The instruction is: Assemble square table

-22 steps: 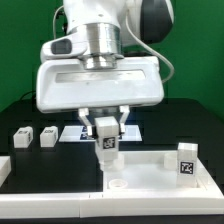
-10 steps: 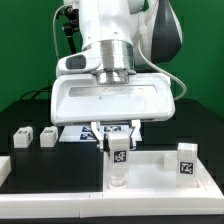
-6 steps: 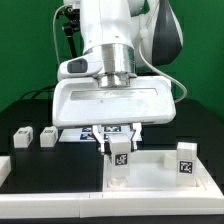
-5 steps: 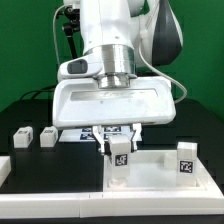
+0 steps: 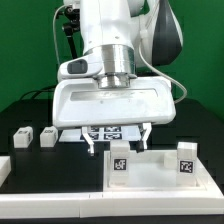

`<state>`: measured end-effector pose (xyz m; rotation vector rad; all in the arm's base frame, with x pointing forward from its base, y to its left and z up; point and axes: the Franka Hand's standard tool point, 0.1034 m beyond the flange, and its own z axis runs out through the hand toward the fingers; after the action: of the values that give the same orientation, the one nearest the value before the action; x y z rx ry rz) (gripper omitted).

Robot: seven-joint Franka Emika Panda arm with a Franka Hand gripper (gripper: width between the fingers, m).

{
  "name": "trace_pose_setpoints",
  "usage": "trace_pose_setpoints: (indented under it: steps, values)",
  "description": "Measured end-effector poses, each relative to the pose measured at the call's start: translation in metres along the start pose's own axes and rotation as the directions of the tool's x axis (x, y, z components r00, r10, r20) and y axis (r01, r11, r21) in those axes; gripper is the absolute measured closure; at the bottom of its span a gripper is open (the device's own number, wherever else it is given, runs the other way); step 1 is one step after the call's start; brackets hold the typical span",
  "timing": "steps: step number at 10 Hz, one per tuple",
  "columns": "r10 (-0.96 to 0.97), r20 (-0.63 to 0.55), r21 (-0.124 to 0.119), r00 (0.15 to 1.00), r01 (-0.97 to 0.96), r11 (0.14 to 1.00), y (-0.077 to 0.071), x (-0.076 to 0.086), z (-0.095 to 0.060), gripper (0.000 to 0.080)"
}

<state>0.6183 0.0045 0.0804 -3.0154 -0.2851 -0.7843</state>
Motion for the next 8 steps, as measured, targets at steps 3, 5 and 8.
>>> trace_pose_setpoints:
  steps: [3,5,8]
  values:
    - [0.000,0.000,0.000,1.000,0.000,1.000,0.000,0.000,0.000,0.0151]
    - [0.000,0.000,0.000,1.000,0.000,1.000,0.000,0.000,0.000,0.0151]
    - [0.140,0.102,0.044,0.985,-0.145,0.989,-0.012,0.008,-0.003,0.0151]
